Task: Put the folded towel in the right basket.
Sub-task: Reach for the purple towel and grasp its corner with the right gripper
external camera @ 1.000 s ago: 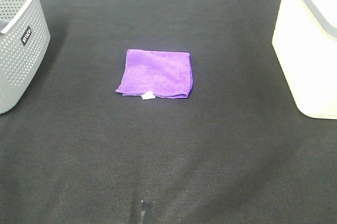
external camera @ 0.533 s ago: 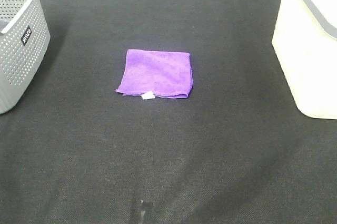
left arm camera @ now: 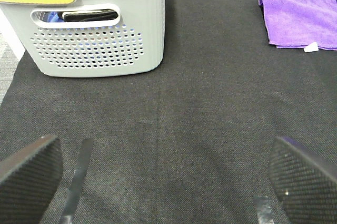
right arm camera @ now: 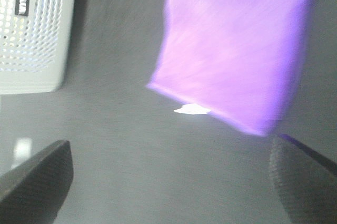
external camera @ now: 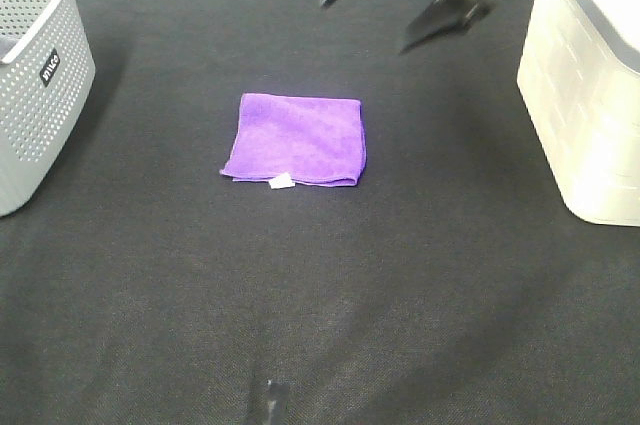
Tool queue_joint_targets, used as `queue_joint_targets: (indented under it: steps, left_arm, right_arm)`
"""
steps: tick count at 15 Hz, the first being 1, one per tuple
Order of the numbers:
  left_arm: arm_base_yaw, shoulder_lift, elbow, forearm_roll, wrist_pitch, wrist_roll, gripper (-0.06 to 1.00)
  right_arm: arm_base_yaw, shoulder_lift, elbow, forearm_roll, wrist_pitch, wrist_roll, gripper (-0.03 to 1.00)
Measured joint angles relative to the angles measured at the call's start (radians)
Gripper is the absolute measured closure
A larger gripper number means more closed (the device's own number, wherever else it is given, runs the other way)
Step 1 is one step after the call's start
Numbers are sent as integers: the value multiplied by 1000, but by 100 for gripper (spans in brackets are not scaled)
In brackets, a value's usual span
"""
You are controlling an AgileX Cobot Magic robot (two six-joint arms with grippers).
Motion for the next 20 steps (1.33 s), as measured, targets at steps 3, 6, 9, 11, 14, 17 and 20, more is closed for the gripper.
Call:
queue_joint_targets:
  steps: [3,6,9,11,14,17,20]
  left_arm:
    - [0,0,0,0,0,0,-4]
    - [0,0,0,0,0,0,-4]
    - [0,0,0,0,0,0,-4]
    - [0,0,0,0,0,0,-4]
    - [0,0,0,0,0,0,-4]
    - [0,0,0,0,0,0,-4]
    - [0,0,0,0,0,0,-4]
  right_arm:
    - [0,98,-3,23,-70,-26,1]
    - [-5,211,-60,-63,-128,-7,1]
    - [-24,355,-133,-99,-126,3,3]
    - [-25,383,-151,-99,-144,3,3]
    - [-25,401,-156,-74,-175,3,4]
    - [-25,419,-169,-54,-176,3,5]
    - [-8,442,-176,-11,-203,3,7]
